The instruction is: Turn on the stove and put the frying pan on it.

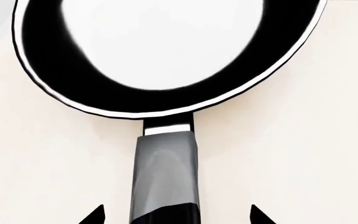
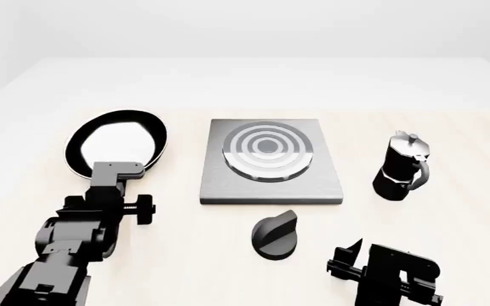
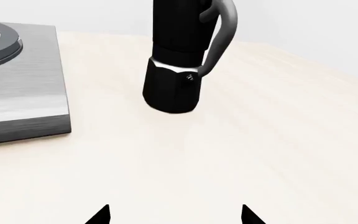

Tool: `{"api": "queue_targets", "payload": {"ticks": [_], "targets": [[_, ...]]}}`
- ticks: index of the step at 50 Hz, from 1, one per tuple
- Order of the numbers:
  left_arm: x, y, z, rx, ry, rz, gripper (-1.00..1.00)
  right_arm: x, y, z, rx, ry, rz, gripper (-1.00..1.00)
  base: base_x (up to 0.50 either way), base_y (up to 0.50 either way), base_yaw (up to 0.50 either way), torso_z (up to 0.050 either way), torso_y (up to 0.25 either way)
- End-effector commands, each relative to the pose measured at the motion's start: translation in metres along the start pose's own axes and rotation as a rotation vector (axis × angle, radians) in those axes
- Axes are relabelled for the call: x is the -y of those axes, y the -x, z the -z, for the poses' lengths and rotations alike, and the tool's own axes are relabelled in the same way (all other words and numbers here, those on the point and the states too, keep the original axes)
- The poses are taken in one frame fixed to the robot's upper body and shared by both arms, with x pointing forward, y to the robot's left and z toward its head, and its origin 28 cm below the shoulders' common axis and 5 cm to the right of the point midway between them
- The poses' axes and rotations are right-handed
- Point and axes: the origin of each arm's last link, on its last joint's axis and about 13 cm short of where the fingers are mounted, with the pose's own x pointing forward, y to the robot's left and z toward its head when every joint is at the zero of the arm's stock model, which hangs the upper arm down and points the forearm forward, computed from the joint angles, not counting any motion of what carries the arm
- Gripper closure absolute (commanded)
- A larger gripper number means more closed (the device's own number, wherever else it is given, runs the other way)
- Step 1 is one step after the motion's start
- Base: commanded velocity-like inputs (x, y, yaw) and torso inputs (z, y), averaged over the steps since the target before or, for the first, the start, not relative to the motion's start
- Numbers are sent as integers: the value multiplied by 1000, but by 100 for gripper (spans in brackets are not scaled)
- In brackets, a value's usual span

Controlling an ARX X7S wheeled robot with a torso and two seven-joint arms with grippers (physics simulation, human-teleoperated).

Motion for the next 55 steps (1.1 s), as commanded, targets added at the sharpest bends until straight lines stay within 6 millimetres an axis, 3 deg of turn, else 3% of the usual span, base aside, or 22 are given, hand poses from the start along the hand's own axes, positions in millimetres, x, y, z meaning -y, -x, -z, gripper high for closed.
{"api": "queue_targets", "payload": {"ticks": [1, 4, 5, 19, 29, 35, 55], "targets": [[-4, -3, 13, -42, -21, -34, -100, 0, 0, 0, 0, 1, 1, -100, 0, 0, 0, 0, 0], [-4, -3, 14, -43, -23, -36, -100, 0, 0, 0, 0, 1, 1, -100, 0, 0, 0, 0, 0], [-4, -3, 13, -36, -29, -34, 100, 0, 0, 0, 0, 1, 1, -100, 0, 0, 0, 0, 0], [-6, 4, 2, 20, 19, -38, 100, 0, 0, 0, -1, 2, 0, -100, 0, 0, 0, 0, 0], [-6, 45, -44, 272, 25, -71, 100, 0, 0, 0, -4, 5, -2, -100, 0, 0, 0, 0, 0], [-1, 65, -60, 358, -40, -64, 100, 0, 1, 0, -4, 6, -2, -100, 0, 0, 0, 0, 0], [28, 83, -68, 396, -305, 172, 100, 0, -1, 0, -6, 4, -2, -100, 0, 0, 0, 0, 2]]}}
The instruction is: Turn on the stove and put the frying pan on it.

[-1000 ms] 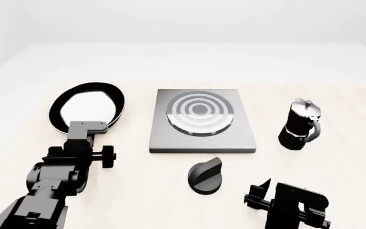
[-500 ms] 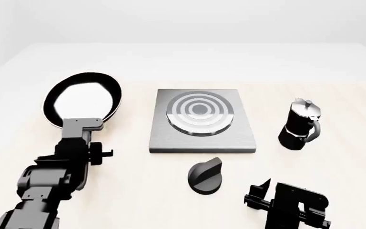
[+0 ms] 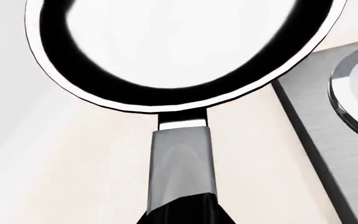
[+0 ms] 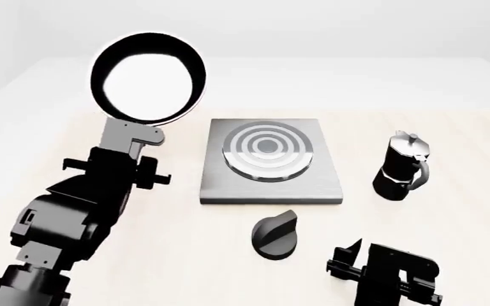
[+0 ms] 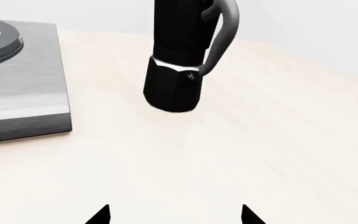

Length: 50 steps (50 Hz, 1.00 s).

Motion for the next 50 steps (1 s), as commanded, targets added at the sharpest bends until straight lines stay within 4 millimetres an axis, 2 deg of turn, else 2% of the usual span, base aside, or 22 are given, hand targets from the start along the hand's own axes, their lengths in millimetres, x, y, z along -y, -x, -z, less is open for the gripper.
{"api": "queue_targets", "payload": {"ticks": [1, 13, 24, 38, 50], "targets": [[11, 10, -24, 76, -113, 113, 100, 0, -1, 1, -2, 1, 0, -100, 0, 0, 0, 0, 10], [27, 23, -56, 66, -151, 229, 100, -1, -1, 0, -2, 5, -2, -100, 0, 0, 0, 0, 2], [41, 25, -78, 4, -211, 268, 100, -2, -1, 1, -3, 8, -9, -100, 0, 0, 0, 0, 2], [59, 27, -84, -38, -255, 328, 100, -2, -2, 1, -6, 13, -14, -100, 0, 0, 0, 0, 1], [67, 24, -78, -66, -307, 353, 100, -2, -1, 1, -7, 16, -17, -100, 0, 0, 0, 0, 2]]}}
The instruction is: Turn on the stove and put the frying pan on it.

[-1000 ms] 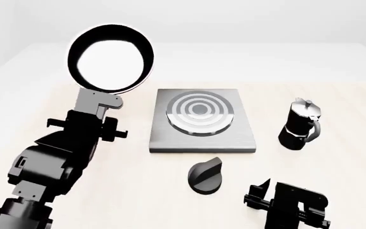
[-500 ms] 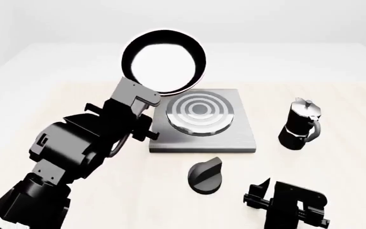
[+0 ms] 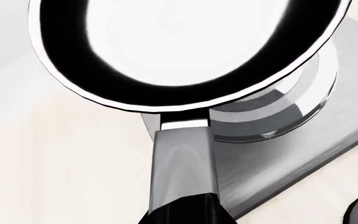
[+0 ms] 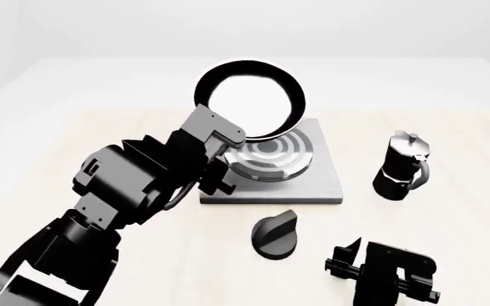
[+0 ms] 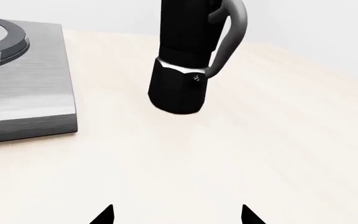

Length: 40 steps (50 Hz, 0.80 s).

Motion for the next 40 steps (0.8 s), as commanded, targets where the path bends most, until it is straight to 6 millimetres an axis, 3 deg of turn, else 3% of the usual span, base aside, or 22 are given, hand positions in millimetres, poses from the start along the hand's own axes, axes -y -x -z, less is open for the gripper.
{"api": "queue_targets", "payload": {"ticks": [1, 40], "targets": [[0, 2, -12, 20, -52, -27, 100, 0, 1, 2, -12, 6, -4, -100, 0, 0, 0, 0, 0], [12, -22, -3, 18, 30, 64, 100, -1, 0, 2, -17, 13, -8, -100, 0, 0, 0, 0, 1]]}}
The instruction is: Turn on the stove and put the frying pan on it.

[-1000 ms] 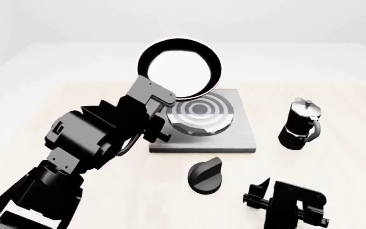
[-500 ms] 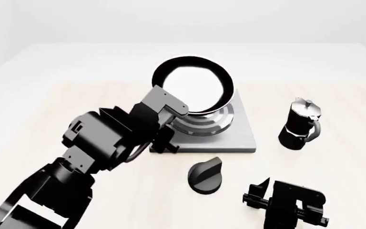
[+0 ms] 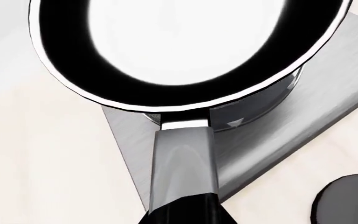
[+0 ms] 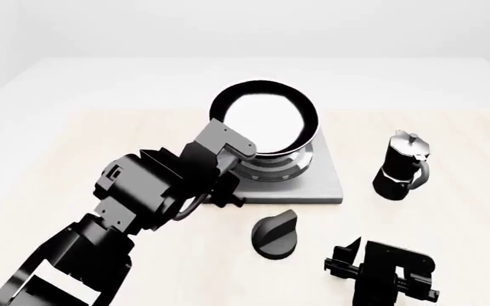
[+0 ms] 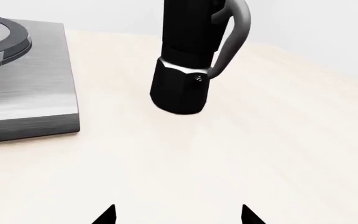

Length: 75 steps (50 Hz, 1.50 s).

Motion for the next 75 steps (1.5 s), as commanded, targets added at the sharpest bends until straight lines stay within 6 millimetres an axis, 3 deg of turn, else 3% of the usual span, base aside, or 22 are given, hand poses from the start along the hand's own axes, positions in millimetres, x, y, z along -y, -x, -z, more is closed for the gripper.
{"api": "queue_targets", "payload": {"ticks": [1, 18, 73, 74, 75], "targets": [[-3, -5, -11, 54, 36, -20, 100, 0, 0, 3, -16, 8, -4, -100, 10, 0, 0, 0, 0], [0, -8, -15, 43, 16, 0, 100, 0, 1, 2, -19, 13, -8, -100, 0, 0, 0, 0, 1], [9, -33, 5, 22, 0, -18, 100, 0, 0, 3, -20, 17, -11, -100, 0, 0, 0, 0, 1], [8, -33, 5, 17, 4, -23, -100, 0, 0, 3, -20, 17, -11, -100, 0, 0, 0, 0, 0], [8, -33, 4, 20, 2, -23, -100, 0, 0, 3, -20, 17, -11, -100, 0, 0, 0, 0, 0]]}}
